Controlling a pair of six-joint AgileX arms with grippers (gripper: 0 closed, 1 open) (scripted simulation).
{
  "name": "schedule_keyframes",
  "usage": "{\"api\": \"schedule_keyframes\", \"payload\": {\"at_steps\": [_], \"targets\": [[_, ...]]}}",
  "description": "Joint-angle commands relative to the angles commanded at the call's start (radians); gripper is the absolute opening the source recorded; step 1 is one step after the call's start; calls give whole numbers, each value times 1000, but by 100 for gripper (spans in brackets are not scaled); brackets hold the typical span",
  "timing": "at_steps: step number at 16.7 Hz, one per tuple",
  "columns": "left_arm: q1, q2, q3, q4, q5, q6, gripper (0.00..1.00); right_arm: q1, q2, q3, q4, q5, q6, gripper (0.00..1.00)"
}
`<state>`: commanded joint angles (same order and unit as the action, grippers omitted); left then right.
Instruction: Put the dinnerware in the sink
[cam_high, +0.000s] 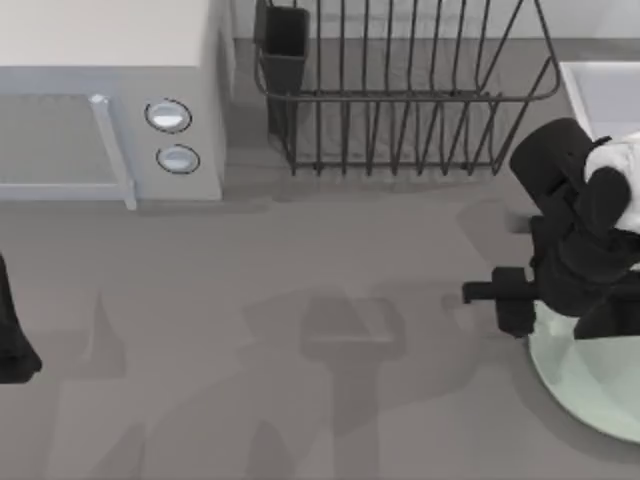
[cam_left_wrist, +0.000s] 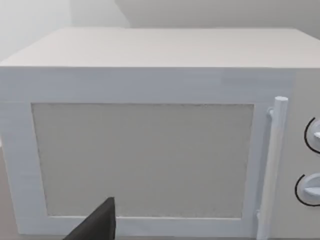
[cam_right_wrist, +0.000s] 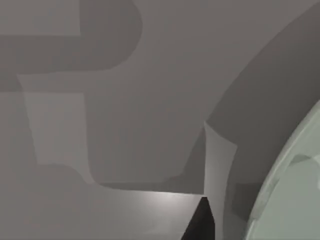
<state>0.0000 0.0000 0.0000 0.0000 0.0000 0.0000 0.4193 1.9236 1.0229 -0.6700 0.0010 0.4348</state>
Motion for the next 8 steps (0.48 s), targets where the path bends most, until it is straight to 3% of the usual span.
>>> {"api": "schedule_keyframes", "payload": {"at_steps": [3, 8], "targets": [[0, 0, 0, 0, 0, 0, 100, 0, 0, 0, 0, 0, 0, 2], [0, 0, 0, 0, 0, 0, 100, 0, 0, 0, 0, 0, 0, 0]]}}
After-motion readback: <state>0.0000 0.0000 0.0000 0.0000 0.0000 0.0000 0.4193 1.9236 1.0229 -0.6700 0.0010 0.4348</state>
